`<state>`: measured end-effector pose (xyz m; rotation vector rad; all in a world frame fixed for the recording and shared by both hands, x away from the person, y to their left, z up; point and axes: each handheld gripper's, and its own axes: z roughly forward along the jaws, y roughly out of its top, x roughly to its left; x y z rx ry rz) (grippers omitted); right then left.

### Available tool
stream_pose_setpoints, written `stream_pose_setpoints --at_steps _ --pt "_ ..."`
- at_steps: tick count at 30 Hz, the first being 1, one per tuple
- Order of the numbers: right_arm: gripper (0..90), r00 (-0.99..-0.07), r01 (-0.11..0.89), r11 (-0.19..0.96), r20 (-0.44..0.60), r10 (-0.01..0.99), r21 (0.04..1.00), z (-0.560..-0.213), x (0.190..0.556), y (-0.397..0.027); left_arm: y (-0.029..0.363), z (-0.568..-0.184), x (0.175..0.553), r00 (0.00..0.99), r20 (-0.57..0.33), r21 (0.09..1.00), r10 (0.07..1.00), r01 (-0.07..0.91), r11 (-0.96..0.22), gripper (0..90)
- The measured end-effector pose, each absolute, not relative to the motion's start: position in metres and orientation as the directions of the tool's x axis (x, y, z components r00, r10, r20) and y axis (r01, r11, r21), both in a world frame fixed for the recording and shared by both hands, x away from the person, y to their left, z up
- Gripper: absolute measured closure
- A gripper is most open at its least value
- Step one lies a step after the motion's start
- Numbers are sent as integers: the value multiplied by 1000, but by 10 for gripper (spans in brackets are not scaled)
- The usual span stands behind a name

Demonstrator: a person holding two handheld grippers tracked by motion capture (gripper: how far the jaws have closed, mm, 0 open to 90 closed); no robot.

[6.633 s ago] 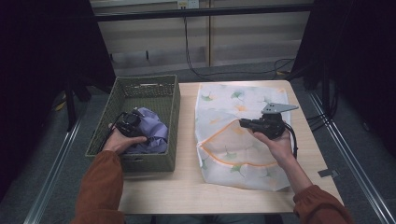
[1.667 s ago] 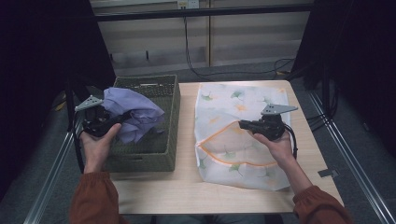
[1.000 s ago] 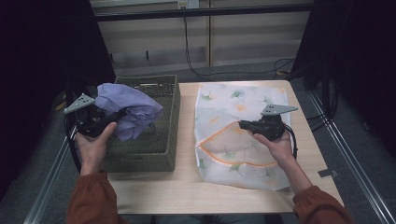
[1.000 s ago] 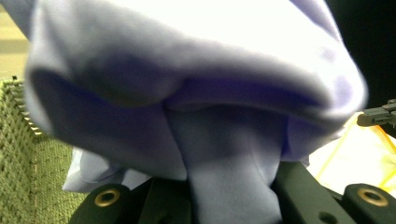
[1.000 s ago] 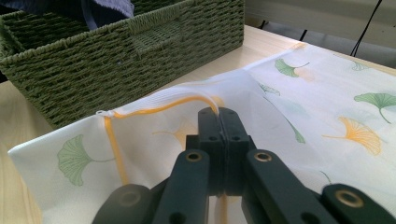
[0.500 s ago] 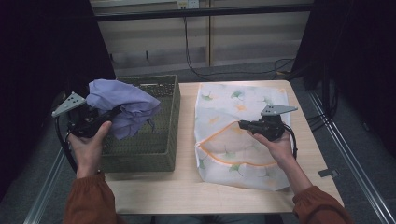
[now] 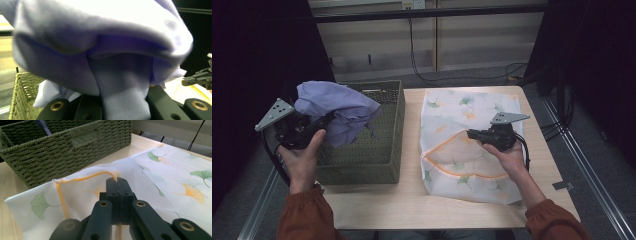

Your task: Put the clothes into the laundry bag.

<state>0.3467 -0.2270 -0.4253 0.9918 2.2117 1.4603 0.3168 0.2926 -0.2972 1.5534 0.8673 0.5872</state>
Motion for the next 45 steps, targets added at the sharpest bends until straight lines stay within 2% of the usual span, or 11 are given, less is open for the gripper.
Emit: stream_pose_setpoints --at_steps 6,23,34,39,45 --pt "900 -713 379 240 116 692 894 -426 347 -227 291 -289 310 610 -108 986 785 168 5 793" --pt "900 -717 375 247 111 688 893 -426 346 -224 280 -263 285 641 -29 998 767 57 -10 792" --pt "900 -717 381 247 116 688 891 -427 346 -224 269 -254 278 663 -11 999 749 30 -12 793" --pt "900 -719 380 250 114 685 891 -427 346 -224 263 -257 281 687 -46 999 725 49 18 793" --pt "900 -721 382 253 115 683 889 -428 347 -223 248 -258 284 715 -37 998 698 56 -4 793"
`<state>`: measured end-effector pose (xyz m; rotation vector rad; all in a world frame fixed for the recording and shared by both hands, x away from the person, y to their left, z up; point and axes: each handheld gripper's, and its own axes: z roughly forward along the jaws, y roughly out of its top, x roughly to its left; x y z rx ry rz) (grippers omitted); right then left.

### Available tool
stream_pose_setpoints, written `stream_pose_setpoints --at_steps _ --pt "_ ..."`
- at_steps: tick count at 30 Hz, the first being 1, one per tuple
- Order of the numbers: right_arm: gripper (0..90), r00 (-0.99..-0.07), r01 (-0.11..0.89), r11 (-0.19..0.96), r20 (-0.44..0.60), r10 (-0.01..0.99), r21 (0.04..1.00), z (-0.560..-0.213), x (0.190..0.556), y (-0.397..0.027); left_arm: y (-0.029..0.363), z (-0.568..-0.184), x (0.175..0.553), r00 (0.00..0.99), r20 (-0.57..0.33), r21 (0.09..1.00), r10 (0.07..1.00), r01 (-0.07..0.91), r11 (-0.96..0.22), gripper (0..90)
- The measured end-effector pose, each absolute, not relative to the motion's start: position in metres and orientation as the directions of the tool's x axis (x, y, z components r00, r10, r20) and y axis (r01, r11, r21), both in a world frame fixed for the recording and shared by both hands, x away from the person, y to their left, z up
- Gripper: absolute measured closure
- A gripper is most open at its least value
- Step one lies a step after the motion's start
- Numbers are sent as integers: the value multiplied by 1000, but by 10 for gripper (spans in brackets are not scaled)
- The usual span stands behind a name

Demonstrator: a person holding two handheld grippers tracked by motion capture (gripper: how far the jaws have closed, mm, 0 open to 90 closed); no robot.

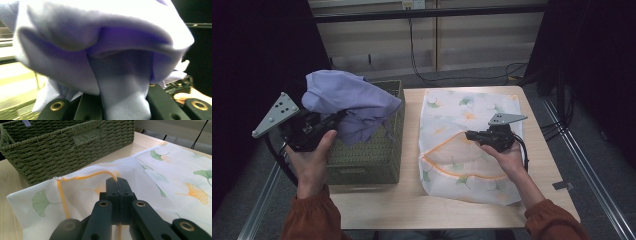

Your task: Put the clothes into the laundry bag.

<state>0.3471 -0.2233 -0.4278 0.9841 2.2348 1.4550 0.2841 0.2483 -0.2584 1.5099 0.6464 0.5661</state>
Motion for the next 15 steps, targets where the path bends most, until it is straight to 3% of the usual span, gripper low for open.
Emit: stream_pose_setpoints --at_steps 8,15 --pt "900 -720 381 250 116 684 890 -428 347 -224 236 -253 281 745 -3 999 667 33 -33 793" --pt "900 -721 382 250 118 683 890 -428 347 -223 226 -255 284 774 -34 998 632 55 -14 793"
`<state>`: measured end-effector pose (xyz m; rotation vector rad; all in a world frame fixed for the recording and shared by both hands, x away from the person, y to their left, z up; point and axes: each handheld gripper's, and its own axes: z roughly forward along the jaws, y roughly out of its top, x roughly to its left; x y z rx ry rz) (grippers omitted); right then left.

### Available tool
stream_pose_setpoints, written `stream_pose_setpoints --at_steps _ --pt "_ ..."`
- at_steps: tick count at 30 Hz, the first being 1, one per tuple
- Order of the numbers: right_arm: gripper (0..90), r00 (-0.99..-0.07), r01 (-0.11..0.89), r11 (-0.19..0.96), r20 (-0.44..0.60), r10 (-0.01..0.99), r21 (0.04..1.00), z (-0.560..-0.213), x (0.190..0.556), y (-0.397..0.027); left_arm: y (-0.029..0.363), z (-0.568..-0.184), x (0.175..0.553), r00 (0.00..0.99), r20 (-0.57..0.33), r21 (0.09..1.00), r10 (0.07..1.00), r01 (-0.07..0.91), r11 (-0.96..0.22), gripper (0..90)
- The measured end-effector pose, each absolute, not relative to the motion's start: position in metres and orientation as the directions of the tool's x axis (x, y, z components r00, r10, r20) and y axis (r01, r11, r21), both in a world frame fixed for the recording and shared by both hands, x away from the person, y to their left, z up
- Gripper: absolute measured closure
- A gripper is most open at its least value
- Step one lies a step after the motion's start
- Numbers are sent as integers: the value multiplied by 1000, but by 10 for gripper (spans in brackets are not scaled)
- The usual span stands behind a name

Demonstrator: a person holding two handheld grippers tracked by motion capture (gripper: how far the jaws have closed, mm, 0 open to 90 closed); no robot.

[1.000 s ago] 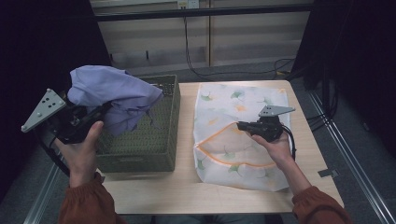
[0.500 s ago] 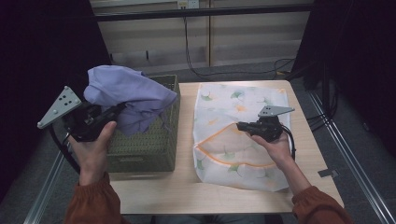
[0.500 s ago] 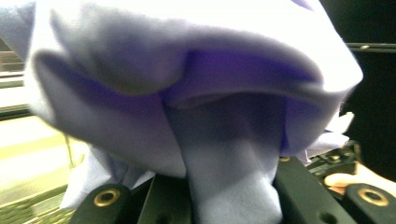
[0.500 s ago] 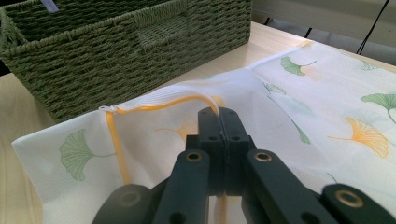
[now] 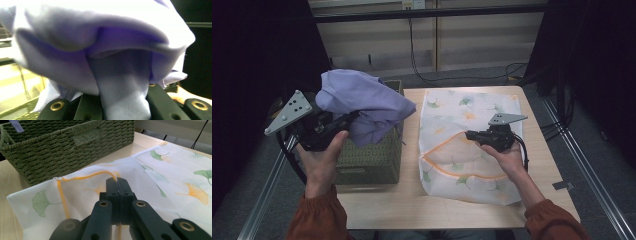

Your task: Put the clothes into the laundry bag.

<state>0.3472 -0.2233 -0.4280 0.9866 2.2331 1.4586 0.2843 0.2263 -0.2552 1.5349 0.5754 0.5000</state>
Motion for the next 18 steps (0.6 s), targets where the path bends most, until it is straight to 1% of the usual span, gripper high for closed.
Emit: stream_pose_setpoints --at_steps 2,3,5,7,8,10,18 --pt "900 -721 382 251 117 683 889 -428 347 -223 224 -255 285 775 -6 998 632 48 -49 792" --pt "900 -722 382 251 117 682 889 -428 347 -223 221 -256 284 777 -27 998 629 60 -31 792" --pt "900 -722 382 251 118 682 890 -428 347 -223 219 -255 284 792 -19 998 611 56 -43 792" --pt "900 -722 381 251 117 682 890 -428 347 -224 215 -256 285 797 -12 997 604 56 -53 792" --pt "900 -723 380 250 117 681 890 -428 347 -224 212 -257 285 798 -26 997 602 65 -43 792" --pt "900 -724 378 251 116 680 891 -427 347 -224 209 -257 285 802 -9 996 597 61 -67 792" --pt "900 -723 380 246 121 680 892 -427 347 -224 193 -260 285 826 -5 993 564 69 -93 792"
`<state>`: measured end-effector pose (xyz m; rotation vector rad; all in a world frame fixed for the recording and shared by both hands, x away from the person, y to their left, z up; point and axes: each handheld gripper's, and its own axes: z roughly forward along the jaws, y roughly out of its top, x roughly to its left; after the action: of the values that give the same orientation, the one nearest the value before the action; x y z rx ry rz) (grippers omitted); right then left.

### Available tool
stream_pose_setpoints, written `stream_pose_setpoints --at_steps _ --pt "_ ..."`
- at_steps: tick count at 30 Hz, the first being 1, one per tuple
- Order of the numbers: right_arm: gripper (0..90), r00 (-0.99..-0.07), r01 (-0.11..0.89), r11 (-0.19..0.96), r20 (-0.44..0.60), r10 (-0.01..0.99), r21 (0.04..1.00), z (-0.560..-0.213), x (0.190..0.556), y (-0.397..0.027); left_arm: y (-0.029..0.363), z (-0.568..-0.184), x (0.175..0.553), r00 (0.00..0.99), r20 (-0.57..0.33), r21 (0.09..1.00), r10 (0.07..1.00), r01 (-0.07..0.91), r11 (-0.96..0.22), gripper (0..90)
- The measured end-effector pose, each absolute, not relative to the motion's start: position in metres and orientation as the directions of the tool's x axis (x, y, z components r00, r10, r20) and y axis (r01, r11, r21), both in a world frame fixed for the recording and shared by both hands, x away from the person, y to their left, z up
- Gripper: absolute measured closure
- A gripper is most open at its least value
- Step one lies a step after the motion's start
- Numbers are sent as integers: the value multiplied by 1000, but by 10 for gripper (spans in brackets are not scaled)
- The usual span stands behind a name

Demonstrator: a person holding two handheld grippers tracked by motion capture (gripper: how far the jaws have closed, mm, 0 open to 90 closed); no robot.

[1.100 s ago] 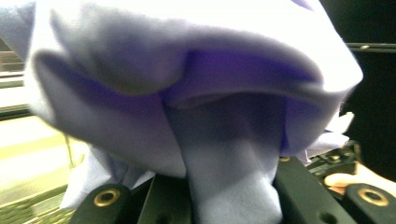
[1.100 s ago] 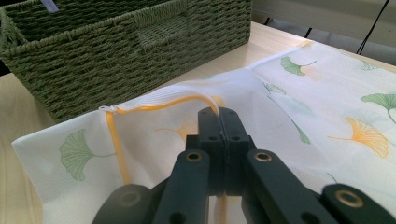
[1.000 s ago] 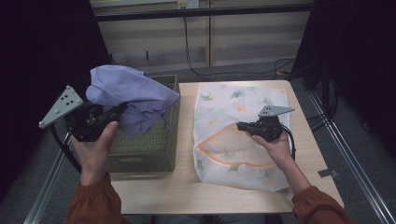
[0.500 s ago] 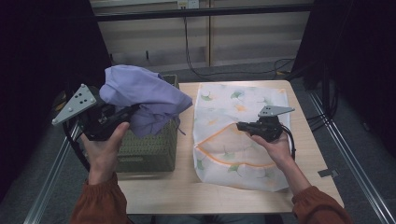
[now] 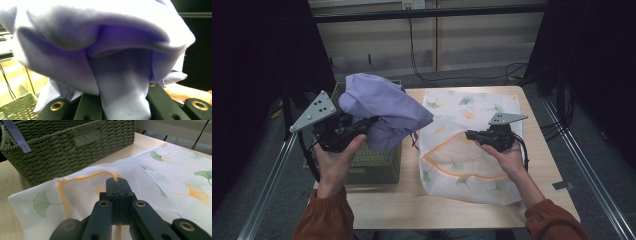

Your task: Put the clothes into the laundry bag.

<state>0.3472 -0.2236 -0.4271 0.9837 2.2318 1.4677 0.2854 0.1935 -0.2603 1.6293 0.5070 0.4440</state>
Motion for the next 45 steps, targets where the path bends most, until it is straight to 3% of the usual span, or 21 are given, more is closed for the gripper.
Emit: stream_pose_setpoints --at_steps 28,45 --pt "900 -725 379 237 128 677 894 -426 348 -224 125 -280 291 898 -12 972 441 115 -206 791" --pt "900 -724 383 224 140 675 896 -424 349 -225 90 -289 288 934 -52 973 355 127 -193 791"
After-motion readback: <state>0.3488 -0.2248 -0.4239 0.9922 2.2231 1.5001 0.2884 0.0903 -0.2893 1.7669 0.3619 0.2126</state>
